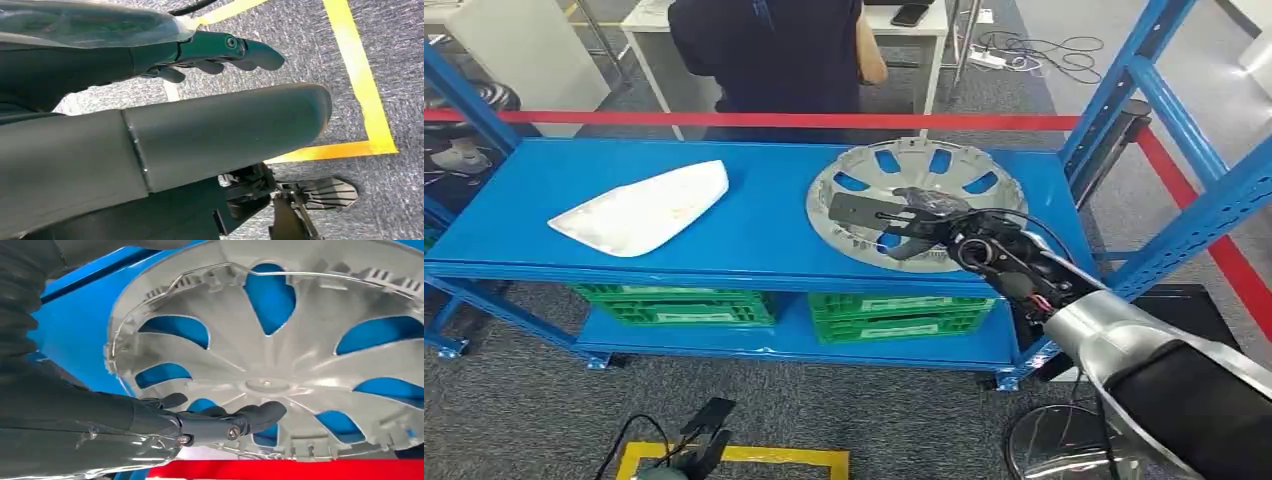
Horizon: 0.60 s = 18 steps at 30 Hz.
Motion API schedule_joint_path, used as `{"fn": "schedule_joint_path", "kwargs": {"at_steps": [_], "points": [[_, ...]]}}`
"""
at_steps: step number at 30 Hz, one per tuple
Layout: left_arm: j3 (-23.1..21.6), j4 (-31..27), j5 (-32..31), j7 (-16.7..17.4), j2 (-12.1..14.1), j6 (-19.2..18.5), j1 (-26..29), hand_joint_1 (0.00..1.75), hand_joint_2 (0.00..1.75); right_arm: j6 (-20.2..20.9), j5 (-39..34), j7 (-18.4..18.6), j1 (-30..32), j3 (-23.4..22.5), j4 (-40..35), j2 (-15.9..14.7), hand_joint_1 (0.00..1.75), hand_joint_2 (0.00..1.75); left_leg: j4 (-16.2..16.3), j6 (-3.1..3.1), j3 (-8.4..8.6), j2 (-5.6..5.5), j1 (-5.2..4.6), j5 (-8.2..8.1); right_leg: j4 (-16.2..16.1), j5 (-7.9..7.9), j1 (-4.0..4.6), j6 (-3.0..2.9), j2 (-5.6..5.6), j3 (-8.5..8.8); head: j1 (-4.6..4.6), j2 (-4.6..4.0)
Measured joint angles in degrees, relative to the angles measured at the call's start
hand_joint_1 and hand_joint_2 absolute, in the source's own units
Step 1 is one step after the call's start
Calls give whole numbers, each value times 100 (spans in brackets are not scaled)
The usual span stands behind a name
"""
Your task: Take the parts from the cabinet and place them on the table.
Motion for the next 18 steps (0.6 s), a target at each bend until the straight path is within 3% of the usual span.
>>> {"fn": "schedule_joint_path", "kwargs": {"at_steps": [7, 18], "points": [[-26, 0, 31, 0, -4, 20, 0, 0, 0, 105, -654, -319, -18, 13, 57, 0, 0, 175, 0, 0, 0, -1, 0, 0, 0, 0, 0, 0, 0, 0, 0, 0], [-81, 0, 61, 0, -9, 20, -3, 0, 0, 24, -746, -420, -15, -28, 114, 0, 0, 175, 0, 0, 0, -1, 0, 0, 0, 0, 0, 0, 0, 1, 0, 0]]}}
